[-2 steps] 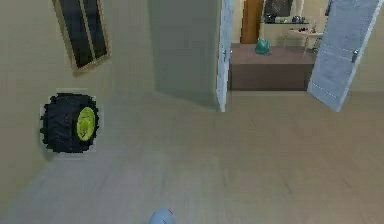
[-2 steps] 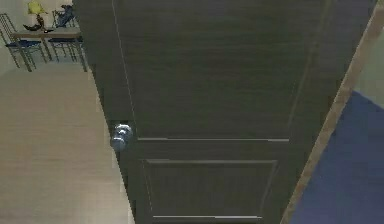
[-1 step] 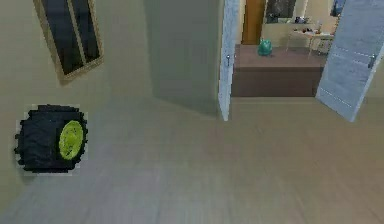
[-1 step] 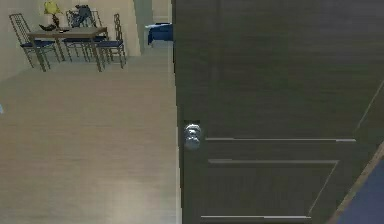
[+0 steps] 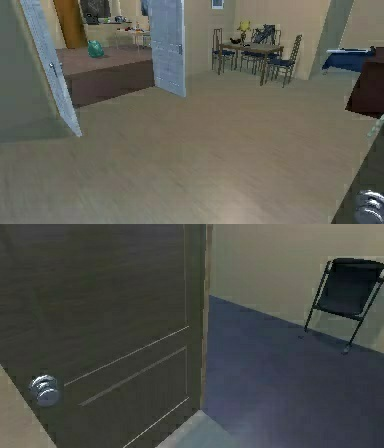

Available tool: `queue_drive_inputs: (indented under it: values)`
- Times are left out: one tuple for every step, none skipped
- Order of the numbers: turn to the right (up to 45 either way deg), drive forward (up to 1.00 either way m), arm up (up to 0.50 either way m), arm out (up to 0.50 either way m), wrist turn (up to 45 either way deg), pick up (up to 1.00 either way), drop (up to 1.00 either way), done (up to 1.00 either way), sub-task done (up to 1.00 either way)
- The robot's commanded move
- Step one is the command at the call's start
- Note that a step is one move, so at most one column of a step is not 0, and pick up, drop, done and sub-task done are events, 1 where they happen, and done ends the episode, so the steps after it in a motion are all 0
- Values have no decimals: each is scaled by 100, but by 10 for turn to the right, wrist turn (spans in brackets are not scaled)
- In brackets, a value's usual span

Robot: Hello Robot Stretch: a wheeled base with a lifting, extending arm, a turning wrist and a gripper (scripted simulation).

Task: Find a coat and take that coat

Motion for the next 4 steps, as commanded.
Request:
queue_drive_inputs:
  values:
    - [240, 0, 0, 0, 0, 0, 0, 0, 0]
    - [0, 45, 0, 0, 0, 0, 0, 0, 0]
    - [90, 0, 0, 0, 0, 0, 0, 0, 0]
    - [0, 100, 0, 0, 0, 0, 0, 0, 0]
